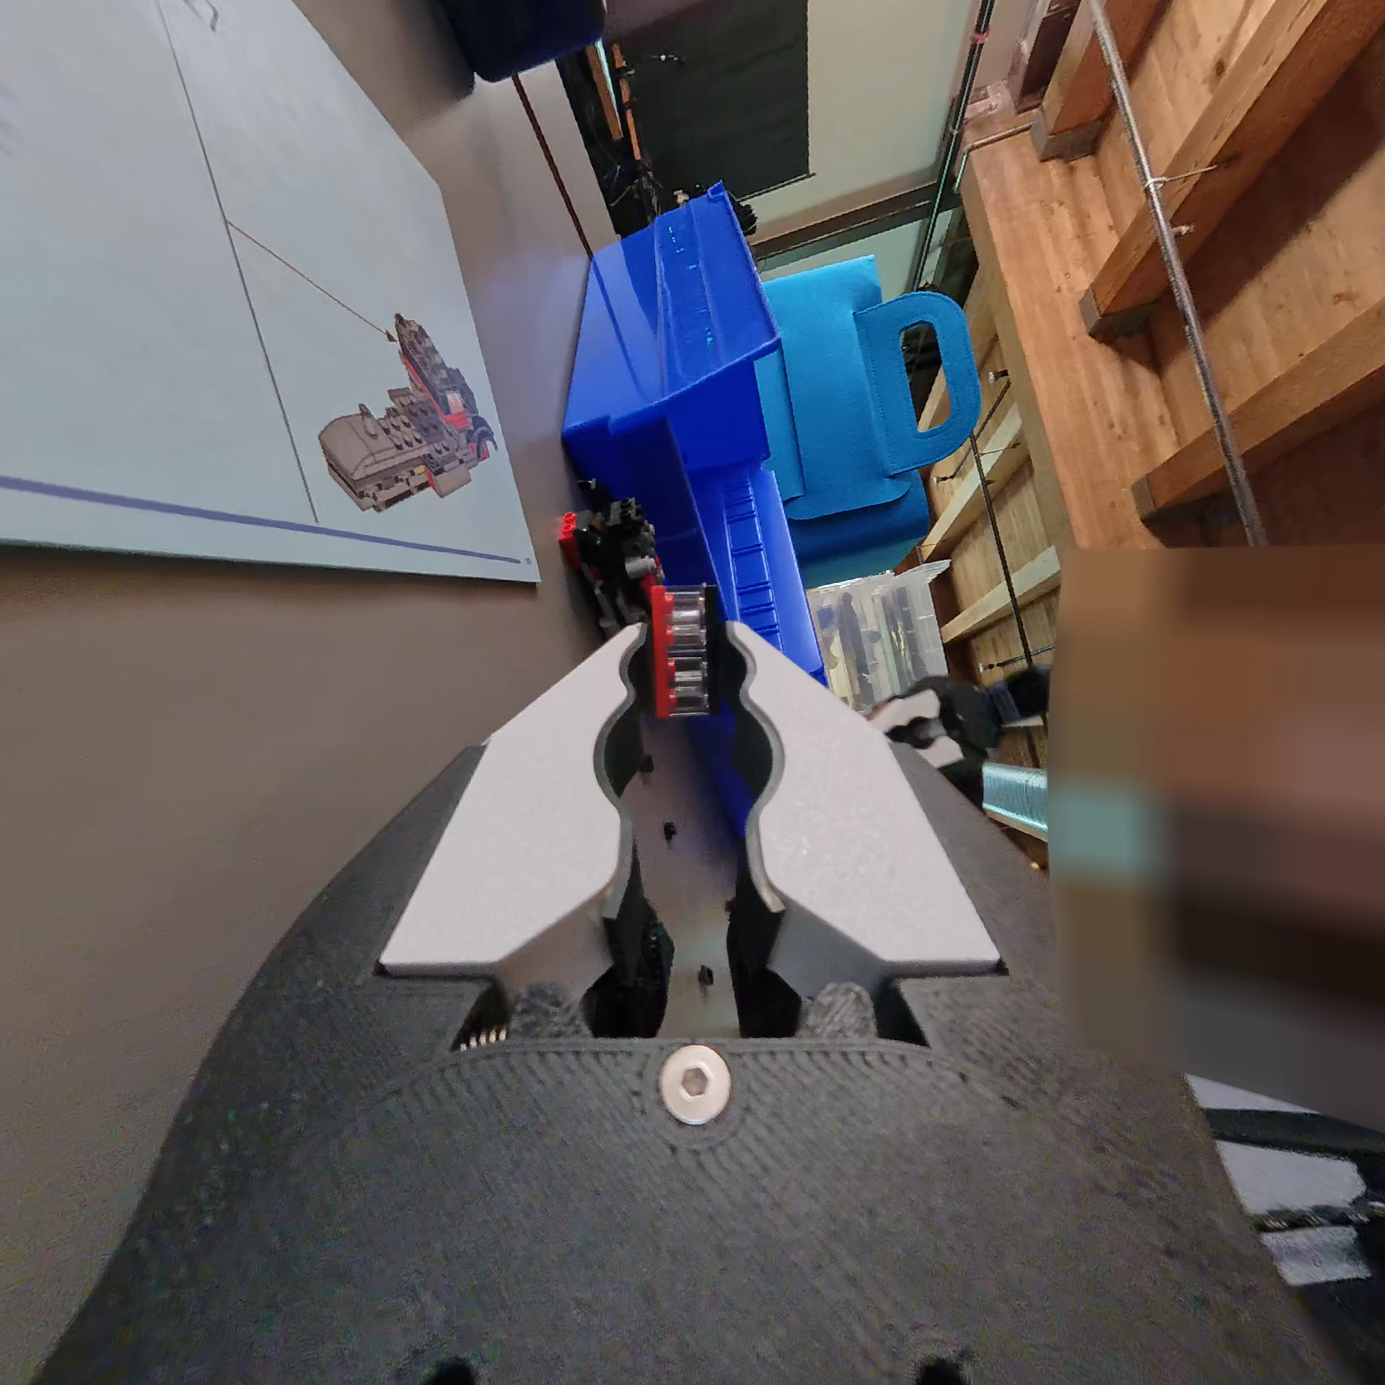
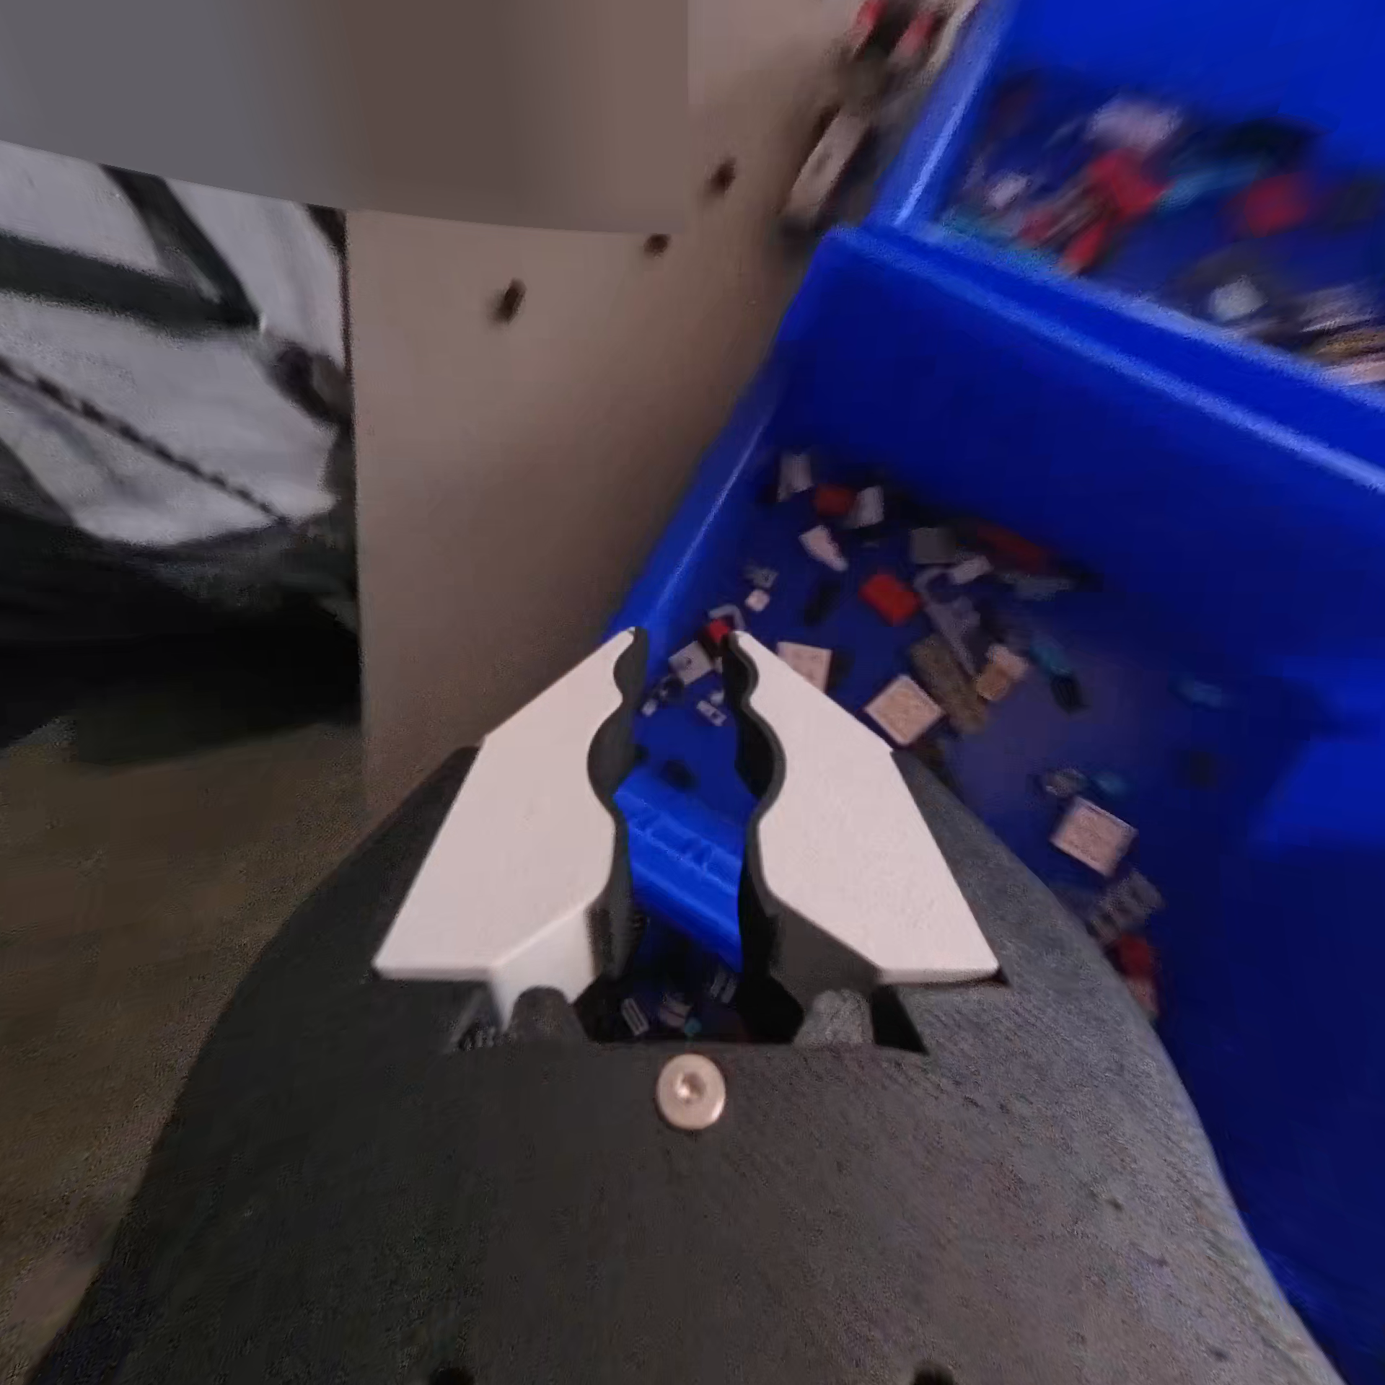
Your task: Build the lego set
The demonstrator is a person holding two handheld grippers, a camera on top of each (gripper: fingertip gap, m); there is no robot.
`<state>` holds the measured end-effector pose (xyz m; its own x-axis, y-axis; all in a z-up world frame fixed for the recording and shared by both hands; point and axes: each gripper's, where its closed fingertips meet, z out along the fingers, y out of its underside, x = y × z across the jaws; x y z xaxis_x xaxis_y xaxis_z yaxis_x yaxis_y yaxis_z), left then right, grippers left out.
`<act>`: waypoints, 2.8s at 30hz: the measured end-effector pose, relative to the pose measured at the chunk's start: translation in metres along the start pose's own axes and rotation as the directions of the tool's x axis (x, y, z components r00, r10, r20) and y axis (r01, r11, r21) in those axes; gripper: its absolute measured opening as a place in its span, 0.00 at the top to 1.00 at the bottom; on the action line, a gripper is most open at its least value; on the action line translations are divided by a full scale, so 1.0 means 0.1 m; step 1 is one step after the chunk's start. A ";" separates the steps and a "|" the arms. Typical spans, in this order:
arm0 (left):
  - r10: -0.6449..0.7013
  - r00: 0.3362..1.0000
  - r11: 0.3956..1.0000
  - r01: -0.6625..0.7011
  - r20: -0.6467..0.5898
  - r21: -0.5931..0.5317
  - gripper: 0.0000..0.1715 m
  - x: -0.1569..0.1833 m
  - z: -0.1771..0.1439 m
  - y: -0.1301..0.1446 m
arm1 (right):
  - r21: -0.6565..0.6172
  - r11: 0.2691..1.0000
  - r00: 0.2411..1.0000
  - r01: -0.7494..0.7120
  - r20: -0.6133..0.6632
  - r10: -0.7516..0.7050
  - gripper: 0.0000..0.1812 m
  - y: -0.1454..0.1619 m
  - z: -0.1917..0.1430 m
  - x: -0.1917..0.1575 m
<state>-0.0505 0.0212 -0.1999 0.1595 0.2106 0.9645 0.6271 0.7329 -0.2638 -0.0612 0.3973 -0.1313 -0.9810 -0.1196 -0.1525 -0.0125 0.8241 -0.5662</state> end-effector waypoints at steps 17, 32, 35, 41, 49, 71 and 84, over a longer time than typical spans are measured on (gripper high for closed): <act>-0.047 0.998 0.999 0.047 -0.036 -0.018 0.90 0.01 0.00 0.01 | -0.357 0.929 0.955 0.098 0.296 0.014 0.91 0.54 1.06 0.16; -0.041 0.999 0.999 0.041 -0.030 -0.006 0.90 0.01 -0.01 -0.01 | -0.279 0.949 0.977 0.145 0.191 -0.093 0.90 0.45 1.06 0.33; -0.043 0.999 0.999 0.042 -0.031 -0.008 0.90 0.00 -0.01 -0.01 | -0.277 0.948 0.979 0.158 0.166 -0.114 0.89 0.44 1.07 0.36; -0.043 0.998 0.999 0.043 -0.038 -0.008 0.90 0.01 -0.01 -0.01 | -0.280 0.937 0.975 0.208 0.134 -0.177 0.89 0.44 1.11 0.36; -0.039 0.998 0.999 0.038 -0.059 -0.007 0.90 0.05 -0.03 -0.01 | -0.264 0.916 0.953 0.301 0.078 -0.291 0.94 0.41 1.16 0.41; -0.029 0.993 1.000 0.028 -0.111 -0.011 0.90 0.13 -0.06 0.00 | -0.287 0.913 0.954 0.291 0.013 -0.300 0.93 0.35 1.19 0.46; -0.024 0.991 0.999 0.021 -0.135 -0.024 0.90 0.17 -0.06 0.03 | -0.174 0.965 0.966 0.195 -0.140 -0.220 0.97 -0.01 0.94 0.54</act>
<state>-0.0413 0.0227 -0.1841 0.2456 0.1040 0.9638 0.6483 0.7215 -0.2431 -0.0963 0.3379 -0.2146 -0.9715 -0.2194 0.0903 -0.2366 0.8688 -0.4349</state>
